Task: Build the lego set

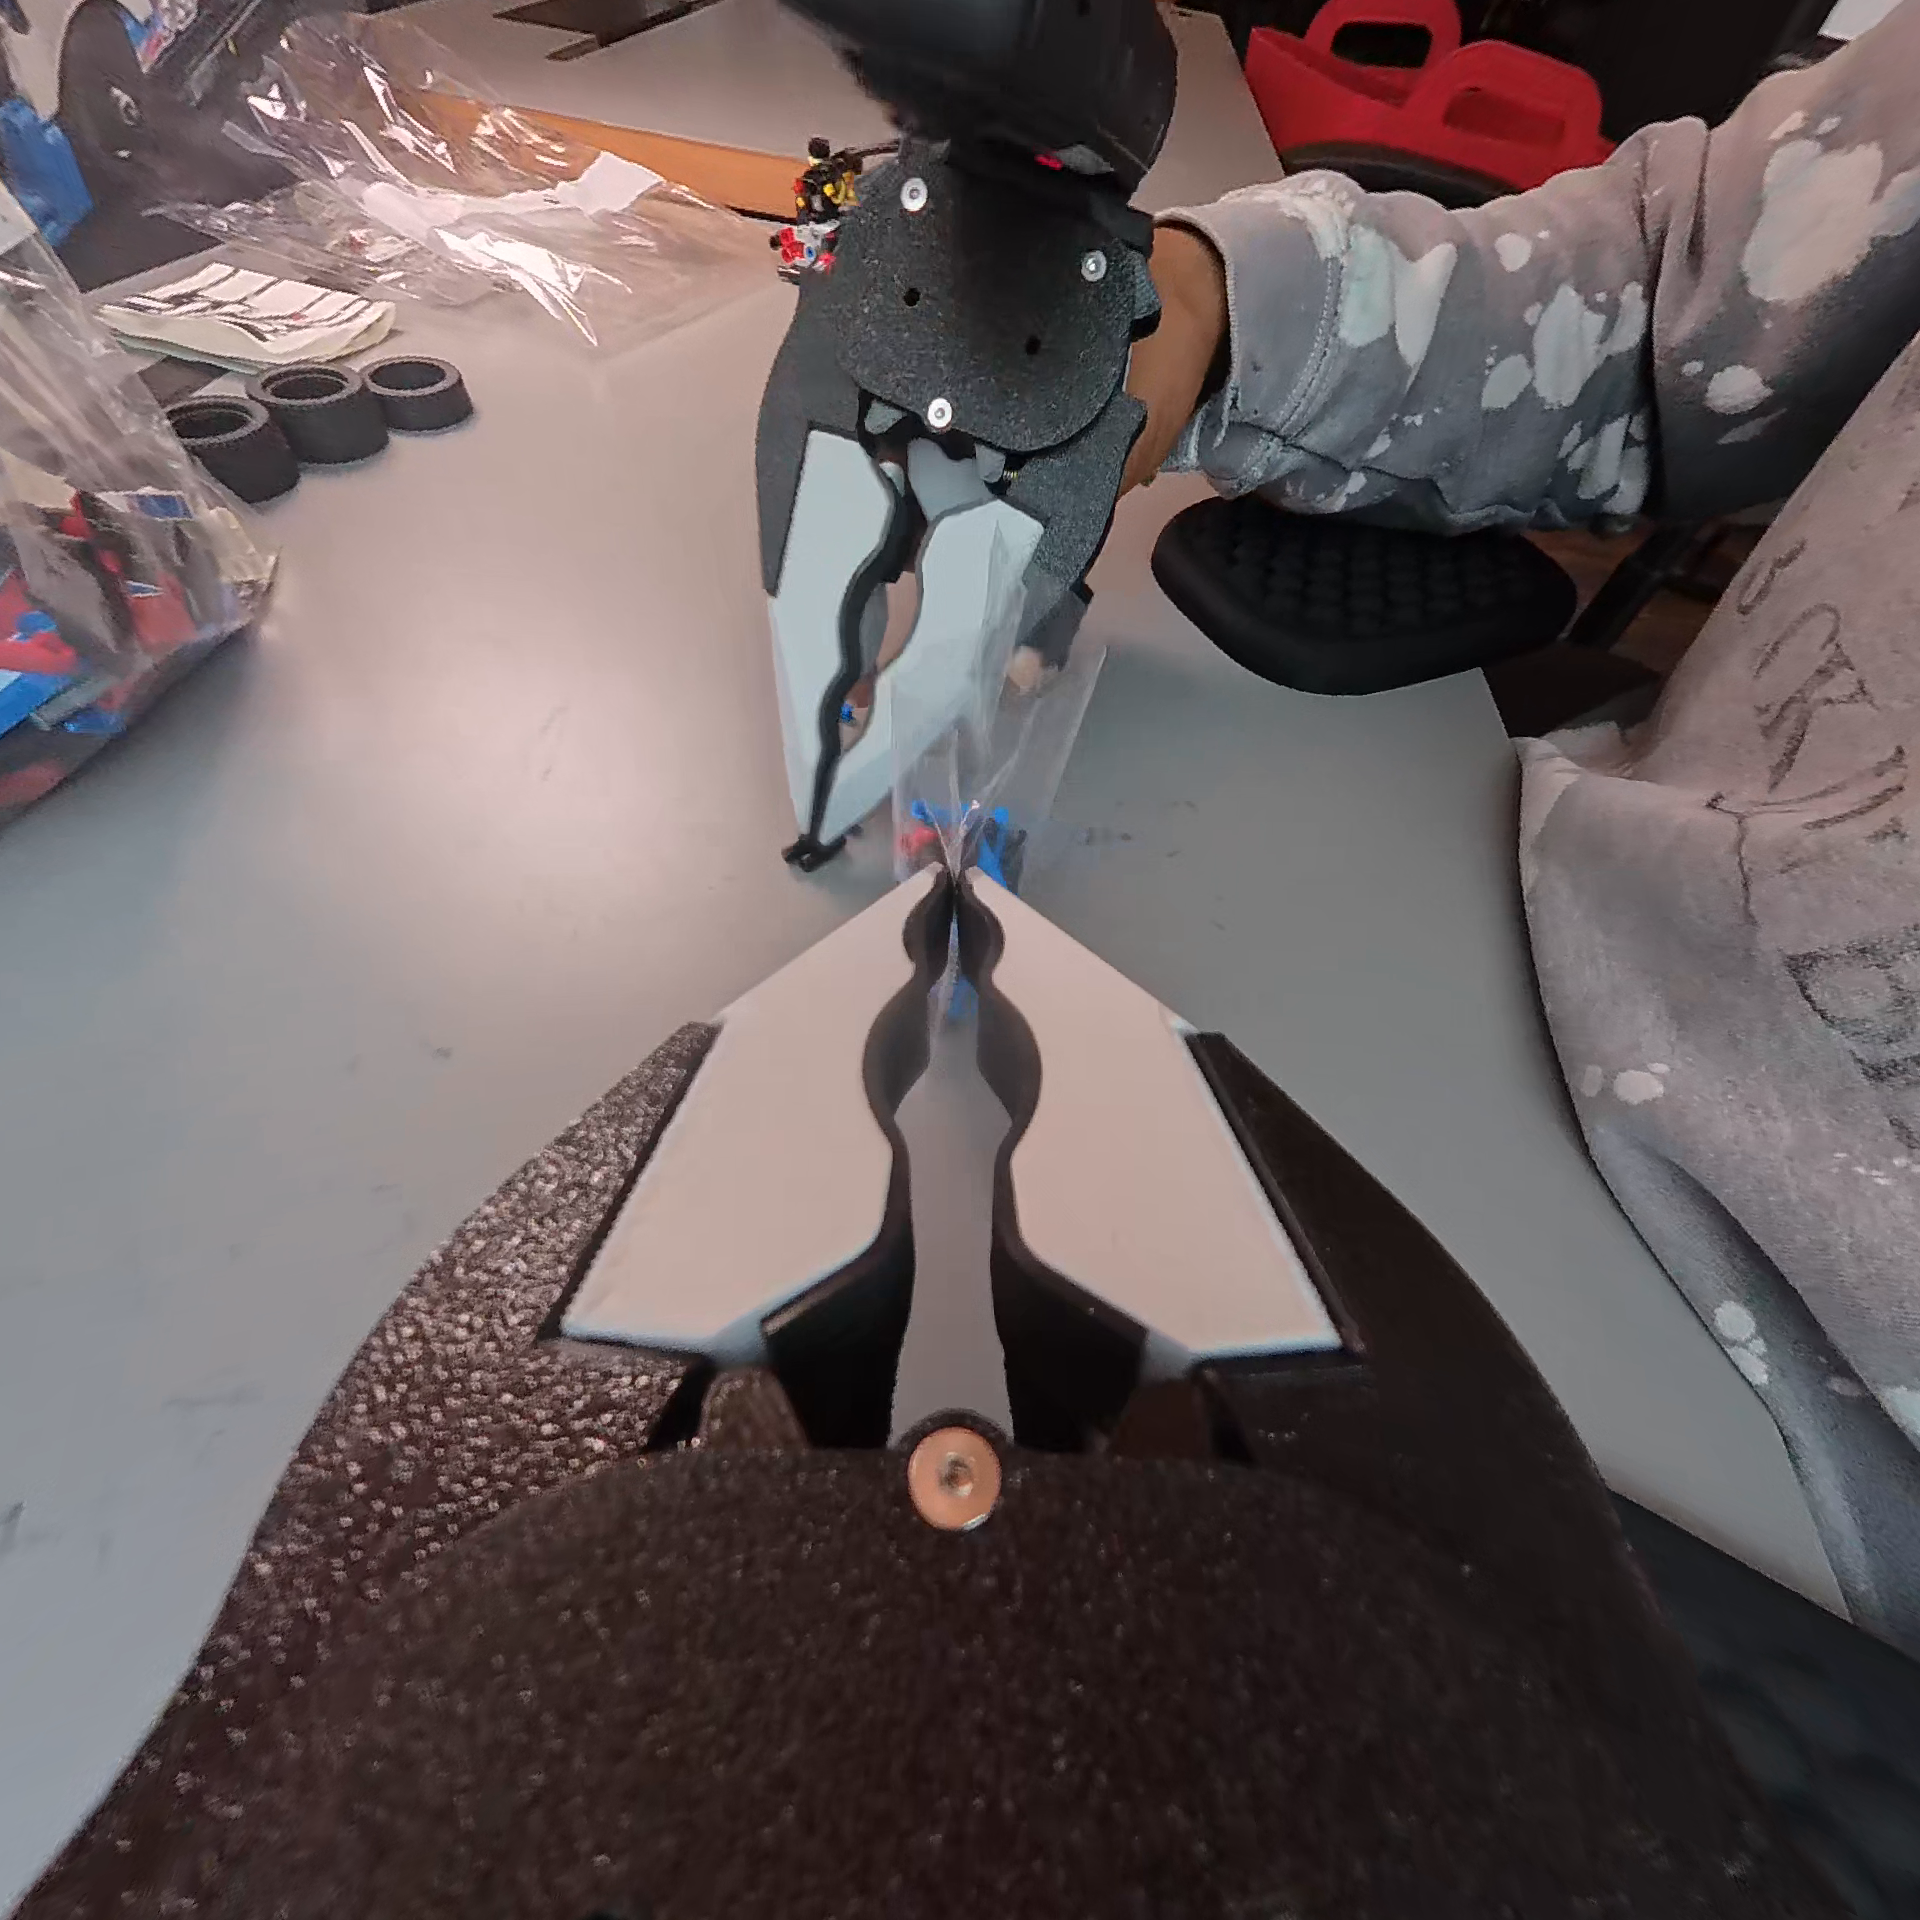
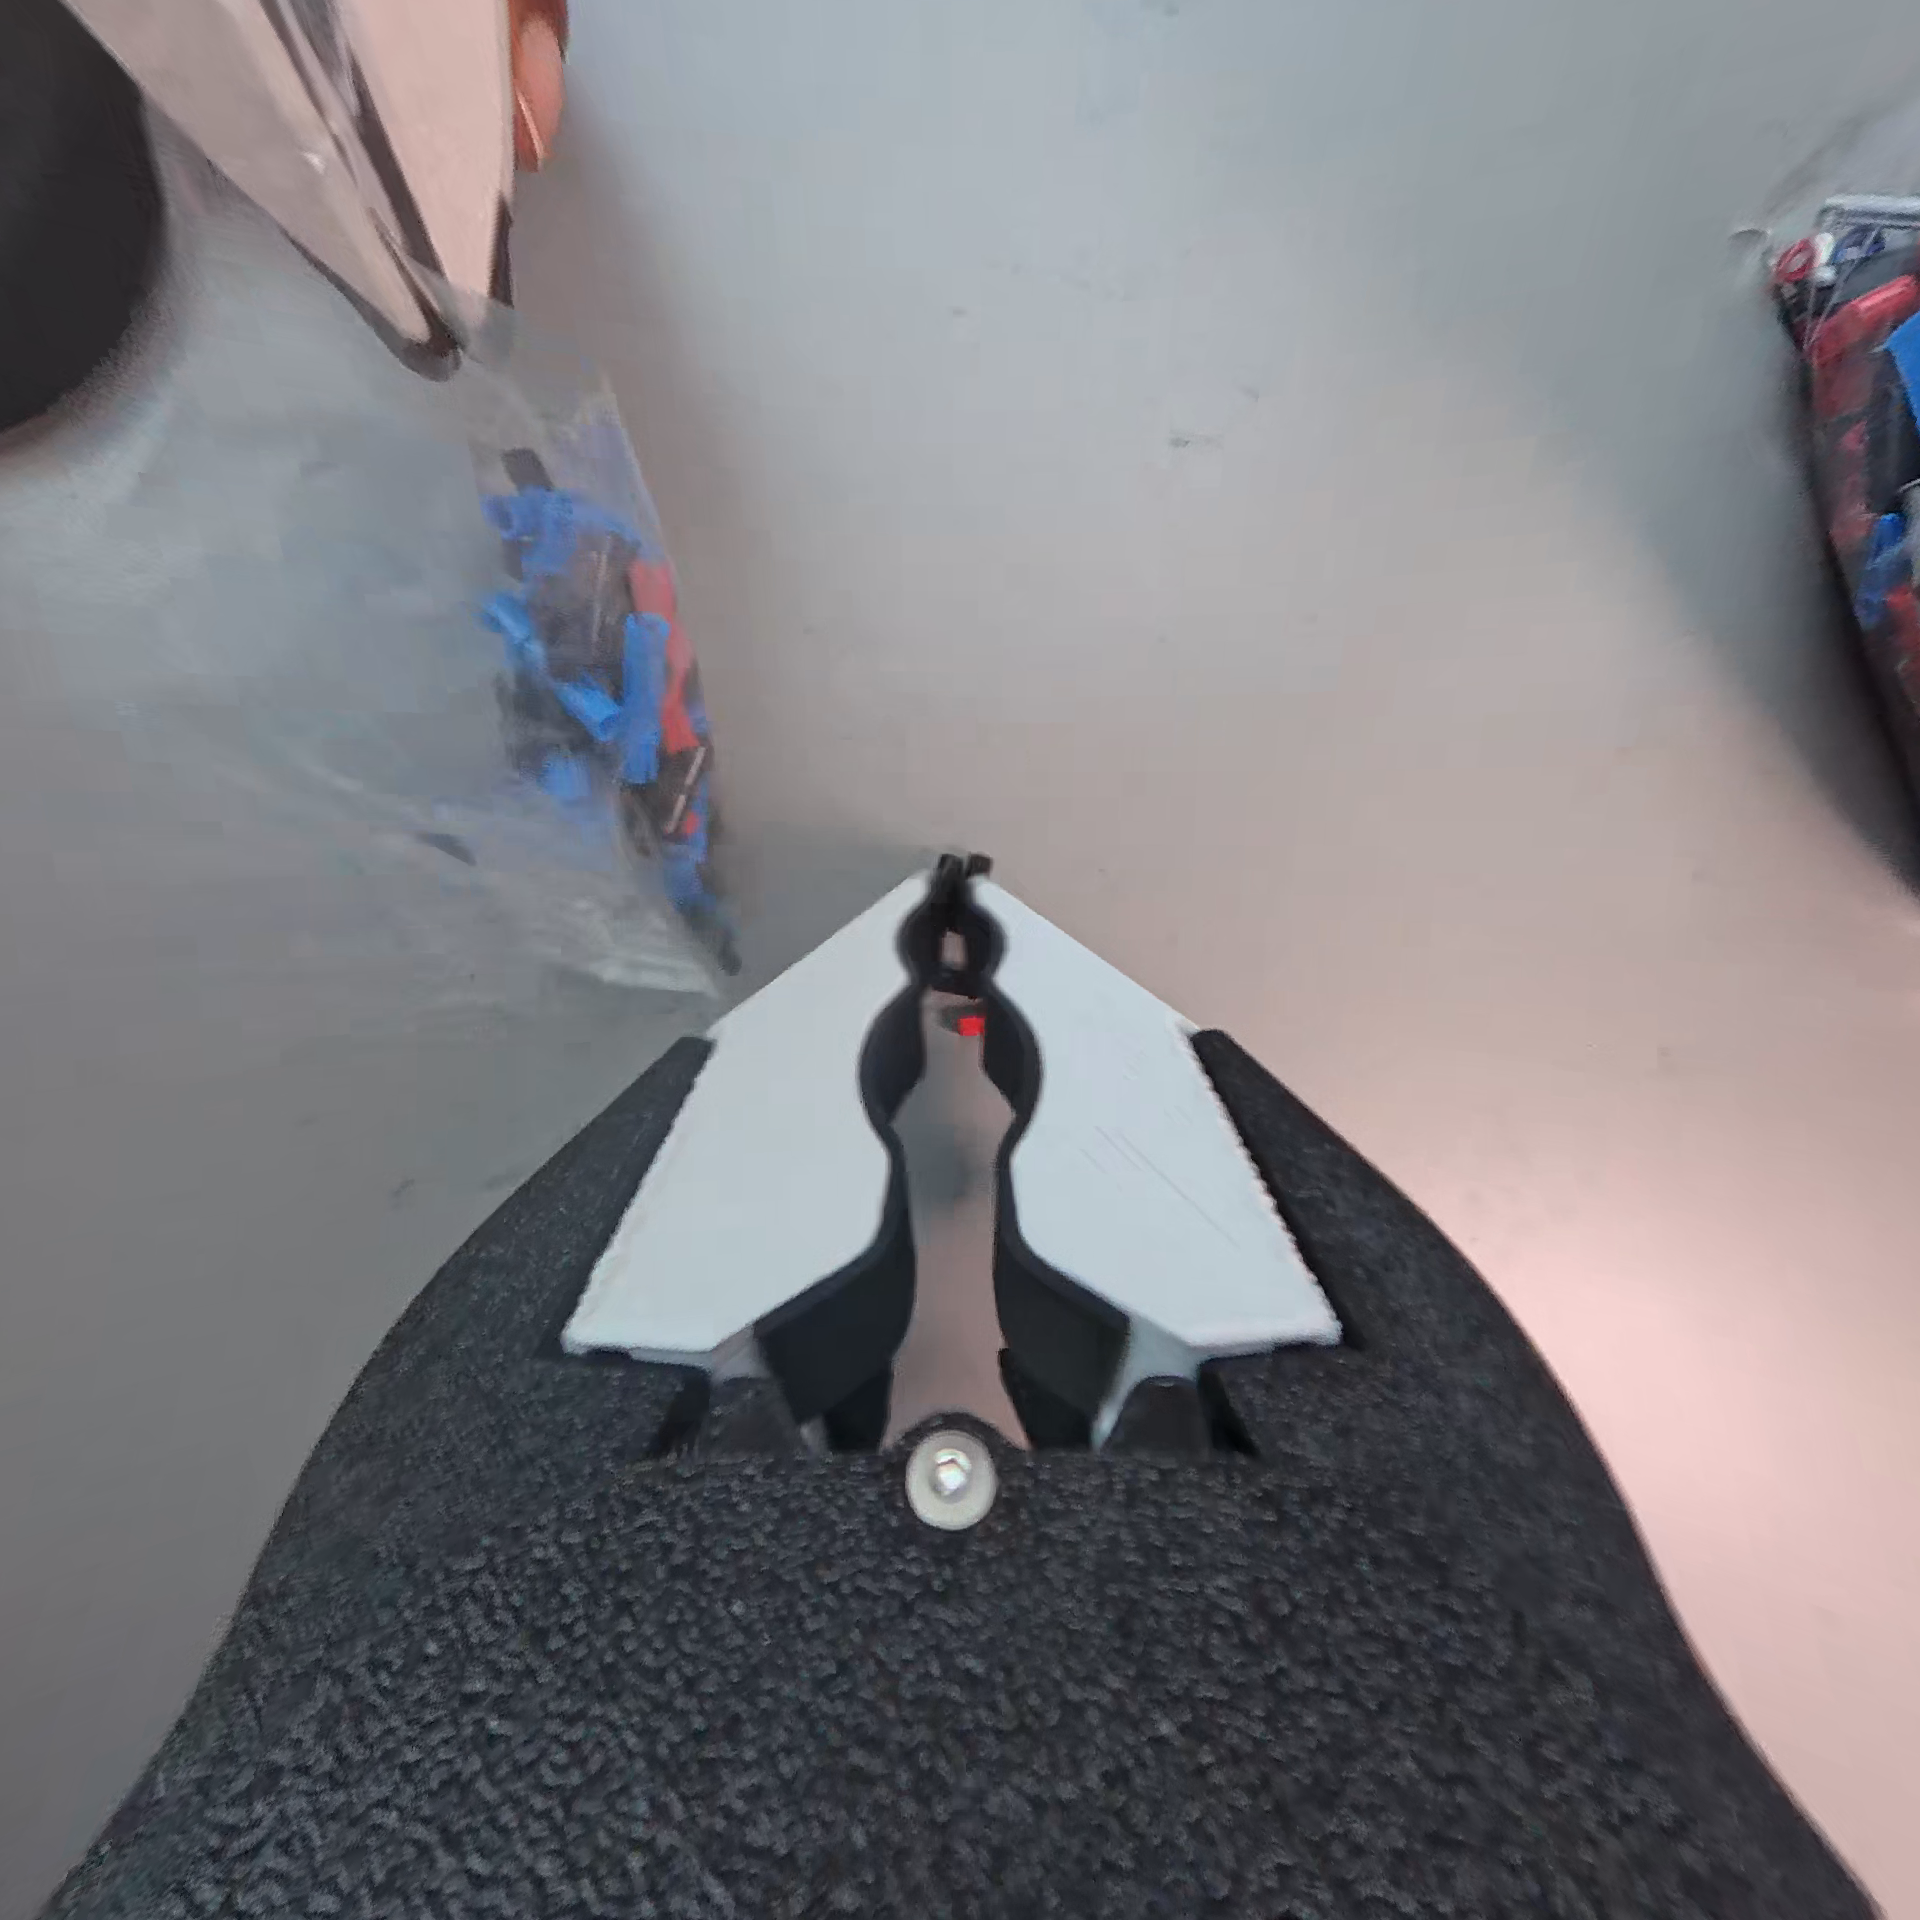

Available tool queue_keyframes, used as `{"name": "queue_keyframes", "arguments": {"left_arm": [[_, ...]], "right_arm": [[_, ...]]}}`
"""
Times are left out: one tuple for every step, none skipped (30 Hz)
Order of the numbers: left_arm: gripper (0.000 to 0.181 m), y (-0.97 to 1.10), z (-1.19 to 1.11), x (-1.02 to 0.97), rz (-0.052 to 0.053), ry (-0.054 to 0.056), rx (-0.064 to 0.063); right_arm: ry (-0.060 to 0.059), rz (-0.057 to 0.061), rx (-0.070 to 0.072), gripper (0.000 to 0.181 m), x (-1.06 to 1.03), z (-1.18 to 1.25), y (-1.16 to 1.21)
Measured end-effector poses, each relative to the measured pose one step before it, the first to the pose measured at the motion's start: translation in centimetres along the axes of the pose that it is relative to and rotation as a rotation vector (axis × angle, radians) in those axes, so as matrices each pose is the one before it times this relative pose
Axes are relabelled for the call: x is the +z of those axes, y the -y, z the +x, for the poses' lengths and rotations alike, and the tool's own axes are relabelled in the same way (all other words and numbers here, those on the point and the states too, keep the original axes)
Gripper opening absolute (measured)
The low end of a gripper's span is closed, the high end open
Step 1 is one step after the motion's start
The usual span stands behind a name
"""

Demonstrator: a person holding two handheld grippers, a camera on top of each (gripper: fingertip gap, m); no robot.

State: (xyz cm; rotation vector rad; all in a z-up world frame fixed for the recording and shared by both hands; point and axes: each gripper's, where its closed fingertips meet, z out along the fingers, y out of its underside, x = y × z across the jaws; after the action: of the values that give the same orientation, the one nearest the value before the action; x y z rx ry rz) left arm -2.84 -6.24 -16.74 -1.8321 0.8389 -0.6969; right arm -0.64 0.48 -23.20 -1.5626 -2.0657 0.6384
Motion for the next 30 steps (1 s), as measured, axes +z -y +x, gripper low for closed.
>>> {"name": "queue_keyframes", "arguments": {"left_arm": [[0.0,0.02,-0.174,0.0,0.0018,0.0082,-0.0056],[0.0,-0.005,-0.021,0.003,-0.0008,0.0004,-0.0019],[0.0,0.007,-0.013,0.008,0.0006,0.0019,0.0021],[0.0,-0.019,0.057,0.008,-0.0016,-0.0023,0.0023],[0.0,-0.036,0.016,0.009,-0.0024,-0.0005,0.0012],[0.0,-0.053,0.016,0.013,-0.0032,-0.0008,0.0006],[0.0,-0.055,-0.004,-0.003,-0.0031,-0.0009,-0.0002],[0.0,-0.057,0.033,0.009,-0.0035,-0.0024,-0.0008],[0.0,-0.033,-0.001,0.005,-0.002,0.0004,0.0009],[0.0,-0.046,0.073,0.001,-0.0037,-0.0034,0.0029],[0.0,-0.077,0.16,-0.011,-0.0051,-0.0097,0.004],[0.0,-0.043,0.2,-0.025,-0.0023,-0.0115,0.0037],[0.0,-0.018,0.184,-0.011,-0.0008,-0.0112,0.0025],[0.0,-0.021,0.06,0.022,-0.0005,-0.003,0.0009],[0.0,-0.037,0.011,0.031,-0.0026,-0.0003,-0.0003],[0.0,-0.045,0.054,0.035,-0.0024,-0.0035,-0.0002],[0.0,-0.019,0.023,0.027,-0.0006,-0.0013,0.0014],[0.0,-0.002,-0.021,0.008,0.0005,0.0014,0.0001],[0.0,0.005,-0.013,-0.001,0.0003,0.0005,-0.0011],[0.0,0.035,-0.049,-0.022,0.0018,0.002,-0.0011],[0.0,0.044,-0.087,-0.028,0.0037,0.004,-0.0023],[0.0,0.032,-0.065,-0.036,0.0017,0.0017,-0.003],[0.0,0.021,-0.055,-0.02,0.0014,0.0024,-0.0013],[0.0,0.01,-0.047,-0.023,0.0006,0.0022,0.0001],[0.0,-0.028,-0.045,-0.002,-0.0016,0.0023,0.0004],[0.0,-0.019,-0.062,0.009,-0.0011,0.0042,0.0],[0.0,-0.009,-0.032,0.021,-0.0008,0.0015,-0.0012],[0.0,-0.004,-0.027,0.017,-0.0003,0.0005,-0.0007],[0.0,0.005,-0.042,0.024,0.0004,0.0026,-0.0006],[0.0,-0.008,-0.044,0.015,-0.0006,0.0019,-0.0012]], "right_arm": [[0.0063,0.0259,0.0054,0.0,-0.356,0.067,0.408],[0.0069,0.0112,-0.0008,0.0,-0.375,0.086,0.218],[-0.0056,-0.0029,-0.0141,0.0,-0.343,0.211,0.028],[-0.0113,-0.0075,-0.0209,0.0,-0.299,0.234,-0.039],[-0.0004,-0.0031,-0.0162,0.0,-0.225,0.053,0.009],[0.0056,0.0021,-0.0062,0.0,-0.173,-0.024,0.053],[0.0019,0.0043,0.0012,0.0,-0.114,0.036,0.062],[0.0085,0.0037,-0.0072,0.0,-0.054,-0.105,0.026],[0.0053,0.001,-0.0143,0.0,0.012,-0.12,-0.016],[0.0026,-0.0038,-0.0076,0.003,0.126,-0.053,-0.062],[0.0149,-0.0038,-0.0042,0.009,0.204,-0.21,-0.036],[0.0089,0.0044,-0.0023,0.012,0.23,-0.103,0.065],[0.0067,0.0038,0.0007,0.013,0.251,-0.027,0.076],[0.012,-0.0001,-0.0024,0.015,0.287,-0.09,0.053],[0.0064,-0.0053,-0.013,0.016,0.31,-0.033,0.004],[0.0,-0.0102,-0.0138,0.016,0.318,0.106,-0.062],[0.0061,-0.0157,-0.004,0.016,0.349,0.079,-0.149],[0.0104,-0.0163,0.0021,0.014,0.339,0.046,-0.199],[0.0158,-0.0177,0.0007,0.006,0.3,-0.048,-0.256],[0.0184,0.0063,0.0005,0.004,0.08,-0.134,0.089],[0.0156,-0.0044,0.0062,0.004,0.002,-0.076,-0.052],[0.0052,-0.0039,-0.0001,0.004,-0.039,0.046,-0.029],[-0.0148,0.0107,-0.0106,0.004,-0.234,0.266,0.171],[-0.0094,0.0433,0.0018,0.004,-0.665,0.254,0.698],[0.0051,0.0627,0.0201,0.004,-1.065,0.151,1.217],[0.0104,0.0766,0.0081,0.004,-1.322,-0.077,1.701],[0.0196,0.0783,-0.0126,0.004,-1.36,-0.487,1.986],[0.0201,0.0575,-0.0201,0.004,-1.109,-0.689,1.864],[0.0317,0.0241,-0.0241,0.004,-0.729,-0.985,1.386],[0.0393,-0.0106,-0.021,0.004,-0.282,-1.12,0.711]]}}
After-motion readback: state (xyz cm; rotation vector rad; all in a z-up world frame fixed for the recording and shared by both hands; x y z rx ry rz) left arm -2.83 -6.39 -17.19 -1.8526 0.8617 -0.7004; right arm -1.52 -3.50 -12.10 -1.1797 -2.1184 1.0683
